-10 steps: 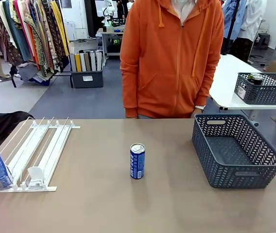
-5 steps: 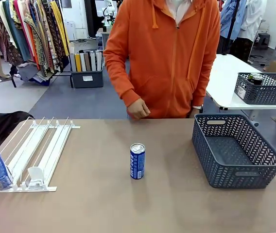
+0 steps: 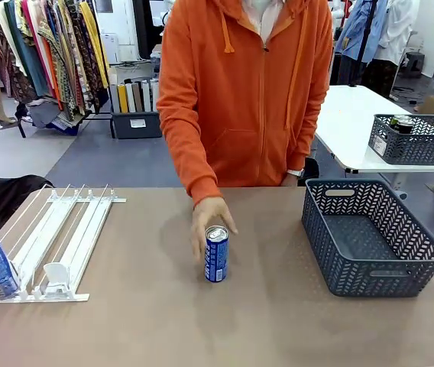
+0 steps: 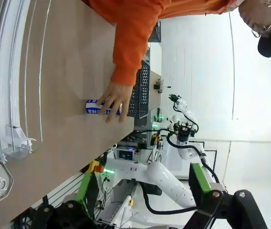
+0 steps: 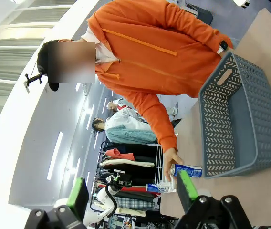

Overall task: Retrieve and store the cans from the dispenser.
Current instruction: Pick up one can from the Automatic Can Dispenser and place it in the middle of the table.

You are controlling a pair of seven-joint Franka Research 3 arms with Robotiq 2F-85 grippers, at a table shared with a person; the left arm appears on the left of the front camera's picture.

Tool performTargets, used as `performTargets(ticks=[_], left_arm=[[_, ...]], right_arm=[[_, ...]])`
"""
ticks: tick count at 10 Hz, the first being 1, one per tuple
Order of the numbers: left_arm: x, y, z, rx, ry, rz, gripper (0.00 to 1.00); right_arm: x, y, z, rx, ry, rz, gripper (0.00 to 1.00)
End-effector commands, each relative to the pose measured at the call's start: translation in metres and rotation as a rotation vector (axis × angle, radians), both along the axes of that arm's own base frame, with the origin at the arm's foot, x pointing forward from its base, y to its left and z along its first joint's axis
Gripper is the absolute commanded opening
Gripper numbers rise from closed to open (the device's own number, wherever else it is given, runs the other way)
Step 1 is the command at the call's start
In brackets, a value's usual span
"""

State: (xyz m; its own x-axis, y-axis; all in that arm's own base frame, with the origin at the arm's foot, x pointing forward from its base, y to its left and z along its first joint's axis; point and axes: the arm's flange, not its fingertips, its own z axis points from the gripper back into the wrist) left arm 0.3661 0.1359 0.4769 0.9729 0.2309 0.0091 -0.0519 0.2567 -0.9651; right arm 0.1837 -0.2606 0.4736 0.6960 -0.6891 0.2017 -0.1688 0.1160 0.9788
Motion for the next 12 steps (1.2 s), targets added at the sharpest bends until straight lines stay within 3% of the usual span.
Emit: performTargets(ticks=[1, 3, 4, 7, 8, 10, 11, 12], left_arm=[[-0.003, 0.001, 0.001, 0.012, 0.002, -0.010, 1.00], [0.000, 0.000, 0.000, 0.000, 0.000, 0.000, 1.00], [-0.005, -0.010, 0.018, 0.179, -0.064, -0.056, 1.00], [-0.029, -0.028, 0.058, 0.862, 0.124, -0.321, 1.00], [-0.039, -0.036, 0.066, 0.961, 0.113, -0.437, 1.00], [-0.047, -0.055, 0.070, 1.207, 0.151, -0.541, 1.00], [-0.045, -0.065, 0.066, 1.326, 0.198, -0.523, 1.00], [-0.037, -0.074, 0.068, 1.321, 0.178, -0.383, 1.00]], right_arm=[[0.003, -0.001, 0.004, 0.008, -0.022, -0.005, 1.00], [0.003, -0.001, 0.004, 0.008, -0.022, -0.005, 1.00], [0.003, -0.001, 0.004, 0.008, -0.022, -0.005, 1.00], [0.003, -0.001, 0.004, 0.008, -0.022, -0.005, 1.00], [0.003, -0.001, 0.004, 0.008, -0.022, -0.005, 1.00], [0.003, -0.001, 0.004, 0.008, -0.022, -0.005, 1.00], [0.003, -0.001, 0.004, 0.008, -0.022, -0.005, 1.00], [0.003, -0.001, 0.004, 0.008, -0.022, -0.005, 1.00]])
